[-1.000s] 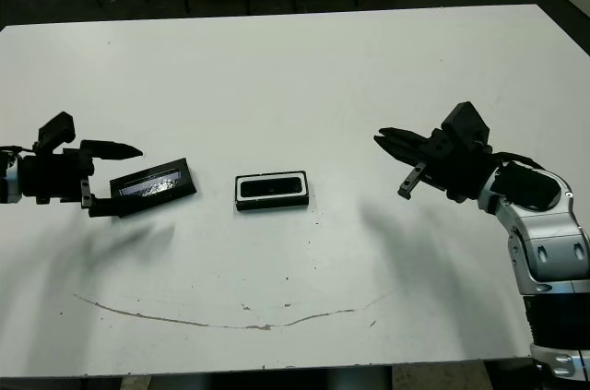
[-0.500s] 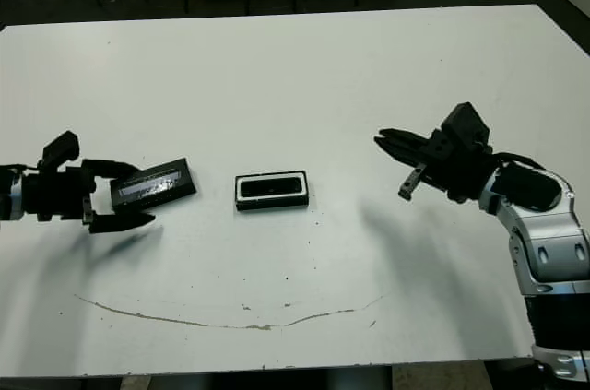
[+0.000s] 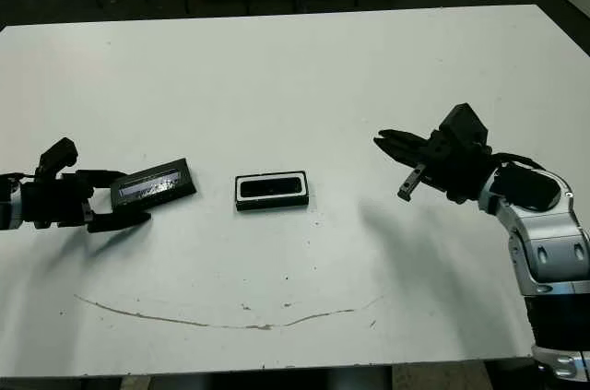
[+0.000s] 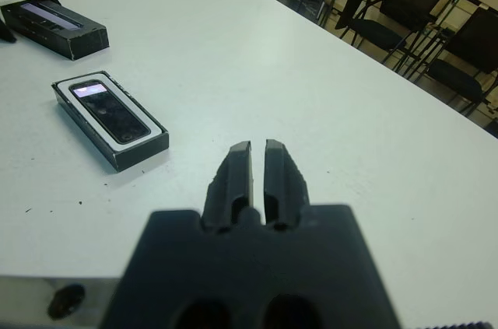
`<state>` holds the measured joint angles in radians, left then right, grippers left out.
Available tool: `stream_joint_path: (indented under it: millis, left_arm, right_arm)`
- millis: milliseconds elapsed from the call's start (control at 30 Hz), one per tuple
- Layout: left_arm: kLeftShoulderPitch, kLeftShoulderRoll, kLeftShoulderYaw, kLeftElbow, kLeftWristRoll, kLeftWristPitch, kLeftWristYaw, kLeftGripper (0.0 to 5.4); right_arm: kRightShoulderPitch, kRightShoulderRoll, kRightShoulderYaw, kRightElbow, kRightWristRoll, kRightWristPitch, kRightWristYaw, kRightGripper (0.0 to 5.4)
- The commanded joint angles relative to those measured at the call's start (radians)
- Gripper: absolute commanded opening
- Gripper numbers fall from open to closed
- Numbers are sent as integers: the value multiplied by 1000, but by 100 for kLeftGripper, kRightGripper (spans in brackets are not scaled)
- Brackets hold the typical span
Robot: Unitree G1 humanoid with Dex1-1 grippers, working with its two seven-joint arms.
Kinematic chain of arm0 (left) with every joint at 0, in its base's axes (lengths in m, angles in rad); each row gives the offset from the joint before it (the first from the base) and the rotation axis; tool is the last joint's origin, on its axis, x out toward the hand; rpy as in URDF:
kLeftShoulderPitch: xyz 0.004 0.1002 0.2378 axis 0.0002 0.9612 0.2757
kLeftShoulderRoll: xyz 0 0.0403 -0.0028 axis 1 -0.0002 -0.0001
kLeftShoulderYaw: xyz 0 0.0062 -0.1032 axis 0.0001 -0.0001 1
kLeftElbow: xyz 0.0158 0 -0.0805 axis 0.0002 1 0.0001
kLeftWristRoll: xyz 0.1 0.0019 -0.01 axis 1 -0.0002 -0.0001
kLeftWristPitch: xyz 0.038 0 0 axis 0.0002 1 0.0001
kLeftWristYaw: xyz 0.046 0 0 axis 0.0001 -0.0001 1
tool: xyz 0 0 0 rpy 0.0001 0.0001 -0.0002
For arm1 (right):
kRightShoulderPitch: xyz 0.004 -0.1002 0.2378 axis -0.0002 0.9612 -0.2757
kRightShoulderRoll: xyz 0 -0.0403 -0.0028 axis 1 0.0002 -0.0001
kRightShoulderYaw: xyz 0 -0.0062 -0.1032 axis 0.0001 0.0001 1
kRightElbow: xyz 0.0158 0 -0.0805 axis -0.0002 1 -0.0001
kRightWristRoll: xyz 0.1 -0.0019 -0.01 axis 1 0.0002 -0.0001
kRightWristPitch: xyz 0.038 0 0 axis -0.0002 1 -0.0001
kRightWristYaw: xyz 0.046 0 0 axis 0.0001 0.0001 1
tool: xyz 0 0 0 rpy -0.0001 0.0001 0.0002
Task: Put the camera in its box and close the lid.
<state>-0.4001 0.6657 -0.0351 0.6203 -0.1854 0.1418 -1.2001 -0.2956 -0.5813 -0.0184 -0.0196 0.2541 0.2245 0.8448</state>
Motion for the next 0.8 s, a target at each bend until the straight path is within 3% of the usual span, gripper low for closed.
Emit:
stream_joint_path:
  millis: [33, 200, 400, 600, 800]
  left_arm:
    - [46, -27, 16, -14, -11, 14, 35, 341]
    - [65, -38, 25, -62, -36, -13, 17, 264]
    - [95, -17, 29, -178, -59, 31, -8, 259]
    - [134, 13, 63, -369, -130, 124, -17, 259]
    - [92, 23, 62, -481, -179, 204, -8, 259]
  right_arm:
    - [19, -12, 12, 4, -15, 13, -1, 0]
    - [18, -13, 14, 3, -21, 7, -1, 0]
    - [16, -4, 15, 18, -17, -8, 7, 0]
    - [26, 4, 25, 7, -22, -1, -10, 0]
    - [28, 15, 33, 18, -21, -13, -16, 0]
